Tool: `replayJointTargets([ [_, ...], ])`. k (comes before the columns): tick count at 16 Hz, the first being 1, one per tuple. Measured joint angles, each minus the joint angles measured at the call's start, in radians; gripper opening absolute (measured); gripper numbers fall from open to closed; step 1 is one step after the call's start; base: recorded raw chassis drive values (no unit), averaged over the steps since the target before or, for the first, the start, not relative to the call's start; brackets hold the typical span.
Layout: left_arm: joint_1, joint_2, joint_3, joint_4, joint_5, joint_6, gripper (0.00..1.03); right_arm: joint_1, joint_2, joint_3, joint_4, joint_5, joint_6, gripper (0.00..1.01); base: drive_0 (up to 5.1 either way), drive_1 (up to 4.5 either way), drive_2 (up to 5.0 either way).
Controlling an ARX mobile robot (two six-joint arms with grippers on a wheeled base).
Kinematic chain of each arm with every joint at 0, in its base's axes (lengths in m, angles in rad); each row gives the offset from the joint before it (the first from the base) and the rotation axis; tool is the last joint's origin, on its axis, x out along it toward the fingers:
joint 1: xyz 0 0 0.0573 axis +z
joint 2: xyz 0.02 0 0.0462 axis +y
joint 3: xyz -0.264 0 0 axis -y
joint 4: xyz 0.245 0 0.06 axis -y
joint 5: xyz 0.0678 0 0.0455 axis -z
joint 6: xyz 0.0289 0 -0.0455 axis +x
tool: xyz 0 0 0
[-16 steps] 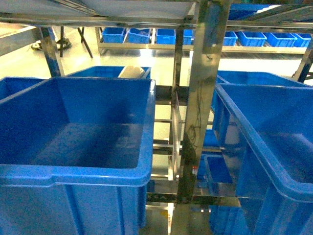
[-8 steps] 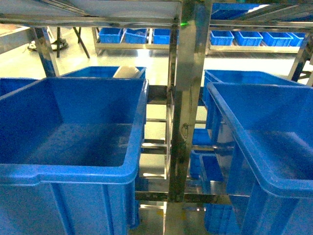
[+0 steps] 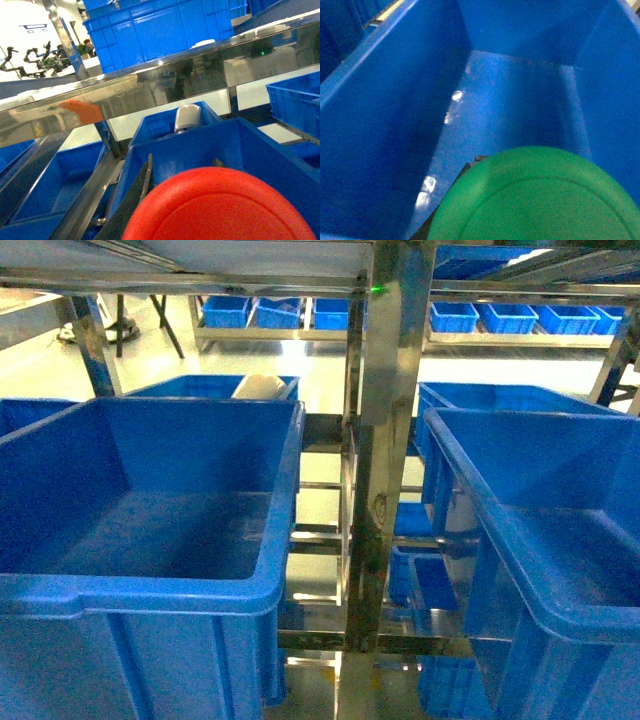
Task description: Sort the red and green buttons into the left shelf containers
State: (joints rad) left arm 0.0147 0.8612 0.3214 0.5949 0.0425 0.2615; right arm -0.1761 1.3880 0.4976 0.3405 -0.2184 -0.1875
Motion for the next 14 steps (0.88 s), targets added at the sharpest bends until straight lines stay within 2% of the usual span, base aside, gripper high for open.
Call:
replayJointTargets([
  [8, 0.000, 0.000, 0.000, 0.000, 0.000, 0.000, 0.26, -0.049, 0.197, 0.143, -0.013, -0.005, -0.040, 0.27, 0.0, 0.00, 0.0],
  [12, 0.000, 0.000, 0.000, 0.000, 0.000, 0.000, 0.26, -0.061, 0.386, 0.337, -0.164, -0.003, -0.071, 0.27, 0.0, 0.00, 0.0],
  [14, 0.000, 0.000, 0.000, 0.000, 0.000, 0.000, 0.26, -0.051, 0.487, 0.480, -0.290, -0.002, -0.080, 0.27, 0.0, 0.00, 0.0],
])
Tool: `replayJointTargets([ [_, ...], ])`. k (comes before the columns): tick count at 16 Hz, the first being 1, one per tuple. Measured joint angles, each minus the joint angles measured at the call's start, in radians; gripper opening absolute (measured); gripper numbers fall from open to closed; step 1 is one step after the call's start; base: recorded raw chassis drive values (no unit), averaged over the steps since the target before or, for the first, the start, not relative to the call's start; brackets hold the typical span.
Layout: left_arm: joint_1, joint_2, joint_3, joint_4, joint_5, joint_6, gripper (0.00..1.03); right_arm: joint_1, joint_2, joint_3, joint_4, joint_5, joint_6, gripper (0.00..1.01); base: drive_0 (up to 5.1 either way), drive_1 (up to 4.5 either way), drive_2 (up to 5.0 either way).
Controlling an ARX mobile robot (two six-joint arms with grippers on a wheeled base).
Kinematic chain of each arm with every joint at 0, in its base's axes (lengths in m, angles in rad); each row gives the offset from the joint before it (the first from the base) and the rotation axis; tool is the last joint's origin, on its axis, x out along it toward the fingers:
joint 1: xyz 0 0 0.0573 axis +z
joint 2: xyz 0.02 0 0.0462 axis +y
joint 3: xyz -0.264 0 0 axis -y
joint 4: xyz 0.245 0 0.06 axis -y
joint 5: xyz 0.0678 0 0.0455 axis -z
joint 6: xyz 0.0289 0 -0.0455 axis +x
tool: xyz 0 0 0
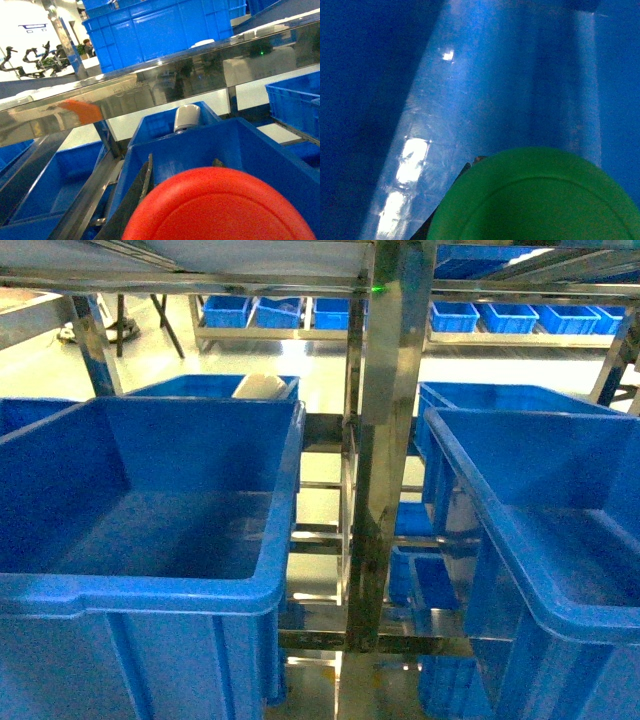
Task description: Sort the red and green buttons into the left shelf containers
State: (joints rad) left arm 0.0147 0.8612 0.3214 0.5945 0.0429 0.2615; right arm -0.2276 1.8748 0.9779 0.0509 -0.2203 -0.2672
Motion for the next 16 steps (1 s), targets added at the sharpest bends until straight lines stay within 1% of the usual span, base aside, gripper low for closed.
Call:
replayJointTargets([
  [1, 0.000, 0.000, 0.000, 0.000, 0.000, 0.000, 0.26, 0.004, 0.042, 0.060, -0.053, 0.006, -0.001, 0.27, 0.0, 0.00, 0.0],
  [3, 0.000, 0.000, 0.000, 0.000, 0.000, 0.000, 0.26, 0.010, 0.102, 0.147, -0.114, 0.014, -0.008, 0.27, 0.0, 0.00, 0.0],
  [4, 0.000, 0.000, 0.000, 0.000, 0.000, 0.000, 0.26, 0.017, 0.121, 0.184, -0.140, 0.019, -0.023, 0.27, 0.0, 0.00, 0.0],
  [6, 0.000, 0.000, 0.000, 0.000, 0.000, 0.000, 0.26, 0.025, 0.125, 0.219, -0.169, 0.018, -0.039, 0.27, 0.0, 0.00, 0.0],
  [7, 0.000, 0.000, 0.000, 0.000, 0.000, 0.000, 0.26, 0.026, 0.125, 0.224, -0.174, 0.013, -0.040, 0.40, 0.0, 0.00, 0.0],
  [8, 0.000, 0.000, 0.000, 0.000, 0.000, 0.000, 0.26, 0.026, 0.125, 0.220, -0.169, 0.013, -0.040, 0.47, 0.0, 0.00, 0.0],
  [10, 0.000, 0.000, 0.000, 0.000, 0.000, 0.000, 0.26, 0.026, 0.119, 0.188, -0.121, 0.016, -0.040, 0.63, 0.0, 0.00, 0.0],
  [11, 0.000, 0.000, 0.000, 0.000, 0.000, 0.000, 0.26, 0.024, 0.088, 0.113, -0.056, 0.014, -0.035, 0.87, 0.0, 0.00, 0.0],
  [12, 0.000, 0.000, 0.000, 0.000, 0.000, 0.000, 0.26, 0.024, 0.067, 0.074, 0.000, 0.013, -0.032, 0.98, 0.0, 0.00, 0.0],
  [16, 0.000, 0.000, 0.000, 0.000, 0.000, 0.000, 0.26, 0.016, -0.090, -0.107, 0.115, -0.016, -0.016, 0.98, 0.0, 0.00, 0.0],
])
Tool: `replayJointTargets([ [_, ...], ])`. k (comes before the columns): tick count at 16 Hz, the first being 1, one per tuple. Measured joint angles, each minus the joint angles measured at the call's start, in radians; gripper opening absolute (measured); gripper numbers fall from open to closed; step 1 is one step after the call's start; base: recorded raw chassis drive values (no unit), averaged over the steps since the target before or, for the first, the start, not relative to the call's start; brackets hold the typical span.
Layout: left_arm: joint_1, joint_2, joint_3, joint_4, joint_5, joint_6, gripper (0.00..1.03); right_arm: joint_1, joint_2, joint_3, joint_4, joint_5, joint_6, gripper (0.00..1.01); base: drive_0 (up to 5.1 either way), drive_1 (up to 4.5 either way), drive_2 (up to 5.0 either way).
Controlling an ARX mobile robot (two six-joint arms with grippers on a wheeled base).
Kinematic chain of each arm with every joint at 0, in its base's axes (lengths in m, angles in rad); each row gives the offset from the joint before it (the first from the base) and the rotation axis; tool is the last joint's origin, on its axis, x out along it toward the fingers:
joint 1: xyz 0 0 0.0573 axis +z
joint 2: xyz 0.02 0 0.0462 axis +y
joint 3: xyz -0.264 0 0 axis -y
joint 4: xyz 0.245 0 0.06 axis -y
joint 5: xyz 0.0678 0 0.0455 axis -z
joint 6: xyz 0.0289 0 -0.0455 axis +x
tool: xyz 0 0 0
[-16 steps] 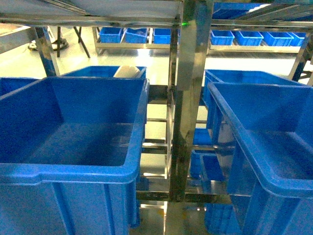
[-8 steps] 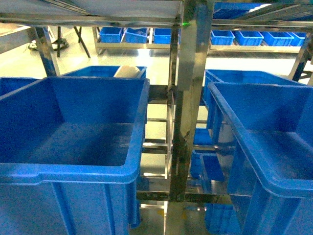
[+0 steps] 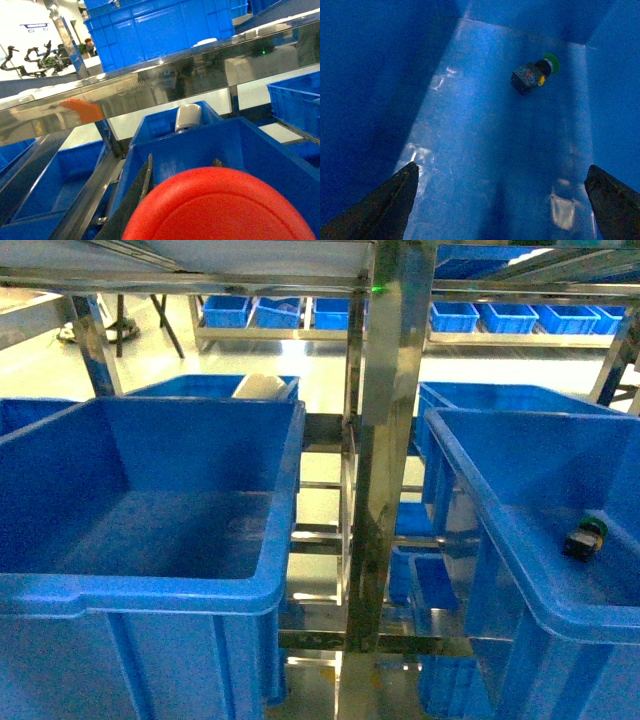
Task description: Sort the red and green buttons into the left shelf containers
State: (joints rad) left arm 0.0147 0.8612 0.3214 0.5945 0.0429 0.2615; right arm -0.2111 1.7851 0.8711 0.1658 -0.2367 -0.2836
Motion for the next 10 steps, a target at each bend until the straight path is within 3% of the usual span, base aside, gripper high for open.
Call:
replayJointTargets([
  [3, 0.000, 0.000, 0.000, 0.000, 0.000, 0.000, 0.26, -0.009, -0.194, -0.190, 0.111, -0.001, 0.008, 0.98, 0.0, 0.00, 0.0],
  [5, 0.000, 0.000, 0.000, 0.000, 0.000, 0.000, 0.26, -0.013, -0.417, -0.378, 0.205, -0.035, 0.019, 0.98, 0.0, 0.00, 0.0],
  [6, 0.000, 0.000, 0.000, 0.000, 0.000, 0.000, 0.26, -0.026, -0.533, -0.457, 0.171, -0.046, 0.031, 0.98, 0.0, 0.00, 0.0],
  [8, 0.000, 0.000, 0.000, 0.000, 0.000, 0.000, 0.26, -0.032, -0.789, -0.632, 0.046, -0.024, 0.067, 0.98, 0.0, 0.00, 0.0],
  [10, 0.000, 0.000, 0.000, 0.001, 0.000, 0.000, 0.26, -0.031, -0.845, -0.638, 0.061, -0.024, 0.075, 0.98, 0.0, 0.00, 0.0],
])
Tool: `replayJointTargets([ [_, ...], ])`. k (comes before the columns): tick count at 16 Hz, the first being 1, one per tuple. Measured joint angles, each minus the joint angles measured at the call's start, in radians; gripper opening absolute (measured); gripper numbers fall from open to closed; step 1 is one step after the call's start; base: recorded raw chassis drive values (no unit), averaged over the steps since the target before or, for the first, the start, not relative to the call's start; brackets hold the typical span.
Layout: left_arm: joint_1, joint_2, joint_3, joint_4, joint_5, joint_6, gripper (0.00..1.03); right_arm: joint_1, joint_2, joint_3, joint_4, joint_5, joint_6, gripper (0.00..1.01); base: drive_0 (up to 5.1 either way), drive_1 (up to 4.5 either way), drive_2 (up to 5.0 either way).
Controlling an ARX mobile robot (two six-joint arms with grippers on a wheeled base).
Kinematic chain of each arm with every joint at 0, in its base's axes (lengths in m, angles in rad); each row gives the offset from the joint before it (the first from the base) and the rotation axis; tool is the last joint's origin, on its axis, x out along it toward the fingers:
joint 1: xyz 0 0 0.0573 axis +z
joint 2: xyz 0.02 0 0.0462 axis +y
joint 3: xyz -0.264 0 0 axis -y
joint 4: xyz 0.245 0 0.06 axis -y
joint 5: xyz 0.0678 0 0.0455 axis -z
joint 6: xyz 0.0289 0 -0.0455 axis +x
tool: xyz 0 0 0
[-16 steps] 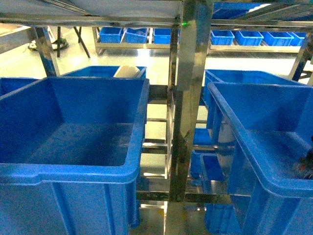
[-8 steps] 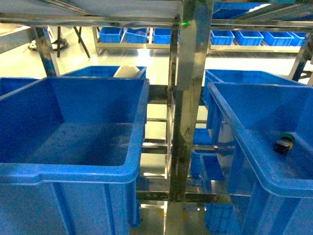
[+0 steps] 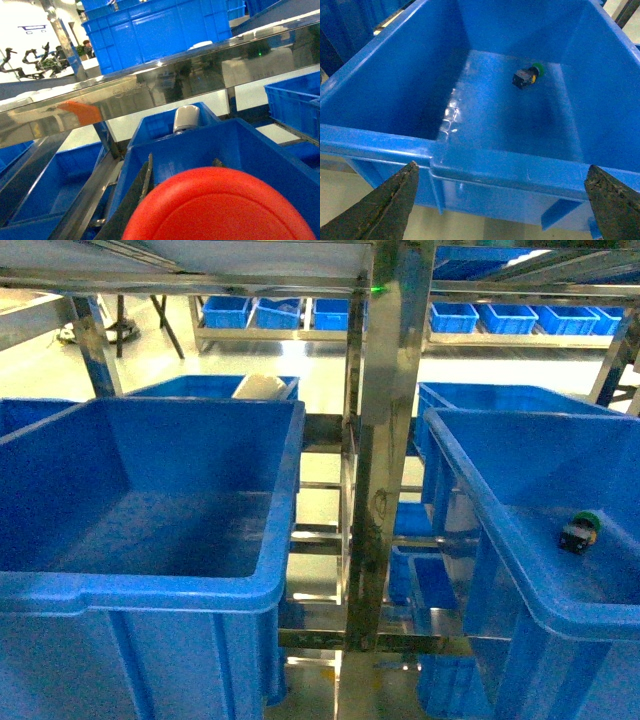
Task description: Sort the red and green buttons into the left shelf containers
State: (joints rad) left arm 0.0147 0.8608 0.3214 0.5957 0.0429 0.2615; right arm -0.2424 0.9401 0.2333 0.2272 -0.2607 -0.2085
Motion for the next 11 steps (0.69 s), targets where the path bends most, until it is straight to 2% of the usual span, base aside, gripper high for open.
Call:
replayJointTargets([
  [4, 0.000, 0.000, 0.000, 0.000, -0.001, 0.000, 0.26, 0.000, 0.001, 0.003, -0.004, 0.000, 0.003, 0.98, 0.0, 0.00, 0.0],
  [6, 0.002, 0.040, 0.016, -0.026, -0.005, -0.033, 0.26, 0.000, 0.001, 0.003, -0.004, 0.000, 0.003, 0.98, 0.0, 0.00, 0.0],
  [8, 0.013, 0.126, 0.076, -0.097, 0.032, -0.079, 0.26, 0.000, 0.001, 0.003, -0.004, 0.000, 0.003, 0.98, 0.0, 0.00, 0.0],
  [11, 0.014, 0.262, 0.163, -0.097, 0.057, -0.085, 0.26, 0.000, 0.001, 0.003, -0.004, 0.000, 0.004, 0.98, 0.0, 0.00, 0.0],
])
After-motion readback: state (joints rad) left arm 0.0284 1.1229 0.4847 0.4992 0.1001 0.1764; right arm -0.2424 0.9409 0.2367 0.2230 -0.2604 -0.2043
